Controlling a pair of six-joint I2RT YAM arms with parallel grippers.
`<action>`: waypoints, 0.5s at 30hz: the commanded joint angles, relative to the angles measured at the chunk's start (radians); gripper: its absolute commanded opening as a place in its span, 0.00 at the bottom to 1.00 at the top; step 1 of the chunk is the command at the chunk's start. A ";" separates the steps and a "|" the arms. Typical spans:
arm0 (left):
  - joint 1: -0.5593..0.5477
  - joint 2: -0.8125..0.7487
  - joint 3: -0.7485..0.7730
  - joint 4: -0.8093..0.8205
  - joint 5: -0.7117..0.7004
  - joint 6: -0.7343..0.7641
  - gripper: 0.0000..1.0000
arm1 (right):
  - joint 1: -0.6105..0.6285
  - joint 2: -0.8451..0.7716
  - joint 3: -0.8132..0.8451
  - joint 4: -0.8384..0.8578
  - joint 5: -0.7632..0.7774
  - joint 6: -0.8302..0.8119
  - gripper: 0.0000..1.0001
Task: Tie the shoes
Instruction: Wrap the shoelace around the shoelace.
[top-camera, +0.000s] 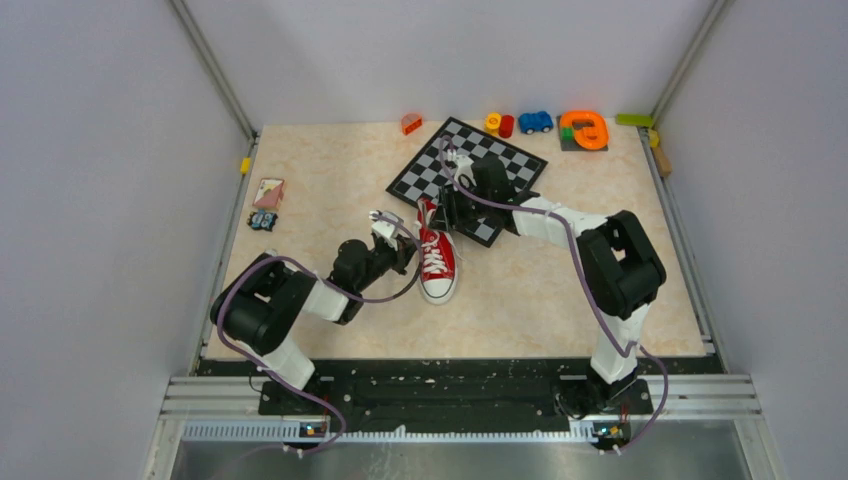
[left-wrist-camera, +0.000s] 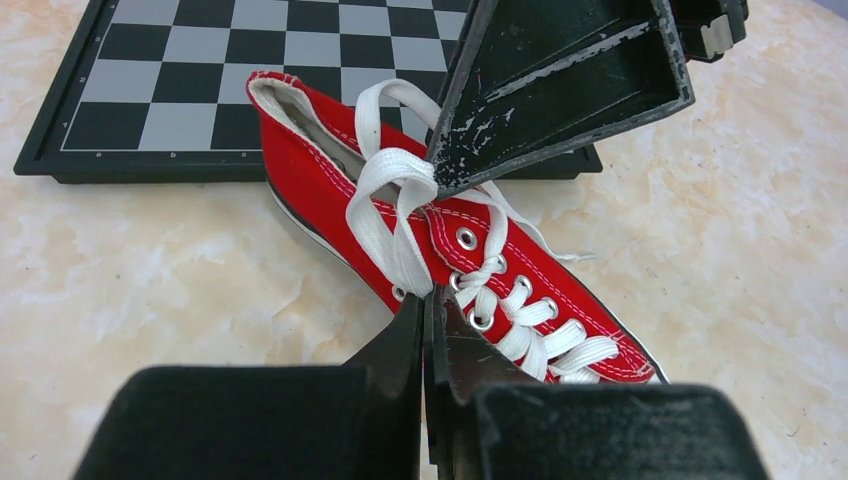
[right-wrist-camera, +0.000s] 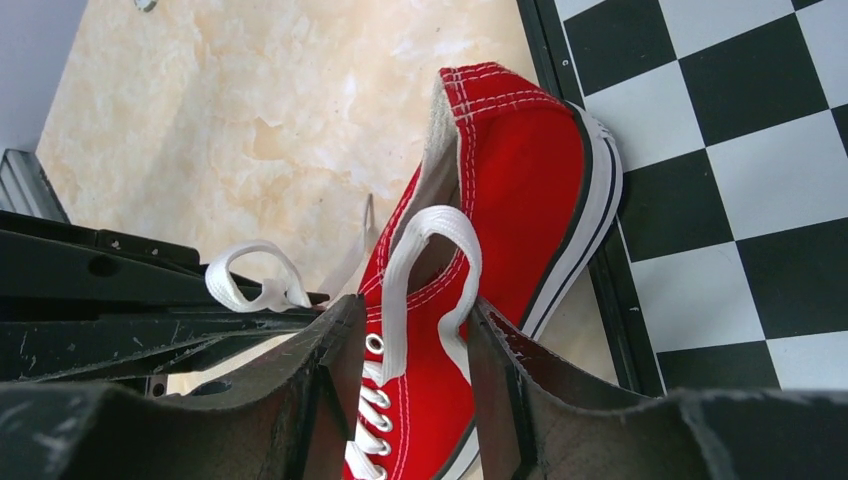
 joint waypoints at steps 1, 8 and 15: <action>0.011 -0.037 0.001 0.016 -0.001 0.002 0.00 | 0.026 -0.057 -0.008 -0.025 0.053 -0.038 0.43; 0.011 -0.035 0.007 0.006 0.004 -0.004 0.00 | 0.056 -0.038 0.023 -0.050 0.091 -0.047 0.41; 0.010 -0.040 0.013 -0.011 -0.001 -0.001 0.00 | 0.080 -0.039 0.037 -0.068 0.106 -0.058 0.37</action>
